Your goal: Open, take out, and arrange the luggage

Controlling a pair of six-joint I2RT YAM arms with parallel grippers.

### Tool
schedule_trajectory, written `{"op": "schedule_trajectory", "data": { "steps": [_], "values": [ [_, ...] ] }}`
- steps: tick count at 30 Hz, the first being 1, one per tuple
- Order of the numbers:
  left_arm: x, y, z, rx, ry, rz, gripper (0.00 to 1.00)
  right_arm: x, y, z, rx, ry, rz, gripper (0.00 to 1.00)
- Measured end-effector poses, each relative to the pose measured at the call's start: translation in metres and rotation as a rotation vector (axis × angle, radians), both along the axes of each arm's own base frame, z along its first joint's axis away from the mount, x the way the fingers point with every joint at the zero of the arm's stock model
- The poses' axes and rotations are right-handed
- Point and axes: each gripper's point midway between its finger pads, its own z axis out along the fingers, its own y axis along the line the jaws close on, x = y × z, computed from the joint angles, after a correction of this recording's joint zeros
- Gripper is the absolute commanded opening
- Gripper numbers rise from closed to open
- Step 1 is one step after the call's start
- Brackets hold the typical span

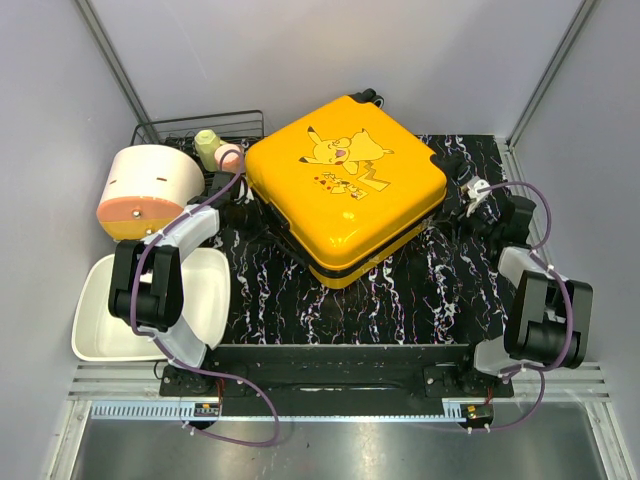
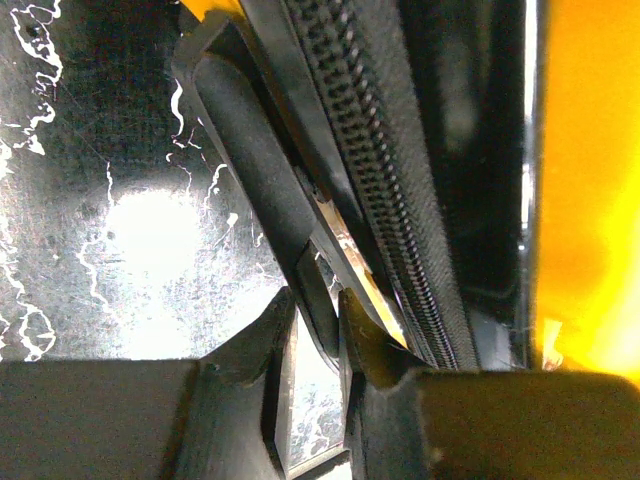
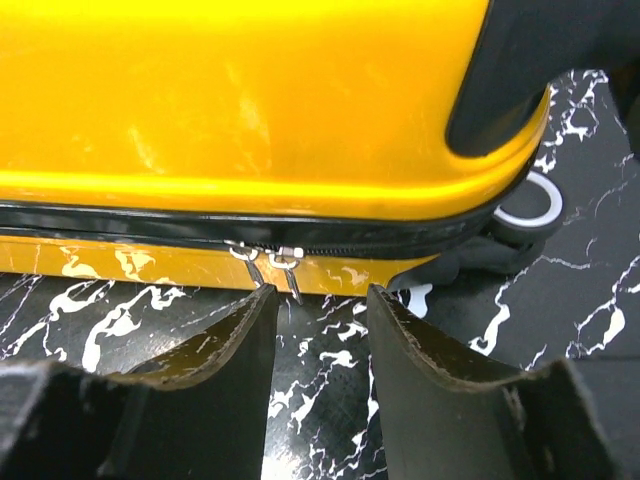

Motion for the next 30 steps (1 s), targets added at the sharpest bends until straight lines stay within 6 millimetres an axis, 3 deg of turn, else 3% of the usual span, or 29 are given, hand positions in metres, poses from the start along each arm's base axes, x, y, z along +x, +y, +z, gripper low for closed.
{"op": "schedule_trajectory", "data": {
  "steps": [8,11,16,30],
  "values": [
    [0.000,0.000,0.000,-0.004,0.002,0.000,0.00,0.007,0.008,0.010,-0.008,-0.022,0.062,0.46],
    [0.000,0.000,0.000,-0.005,0.002,0.000,0.00,0.009,0.015,0.008,-0.020,-0.009,0.089,0.42],
    [0.000,0.000,0.000,-0.006,0.002,0.000,0.00,0.010,0.016,0.005,-0.034,0.033,0.104,0.45],
    [0.001,0.001,0.000,-0.033,0.019,-0.001,0.00,0.006,0.019,-0.012,-0.092,0.114,0.102,0.43]
  ]
}}
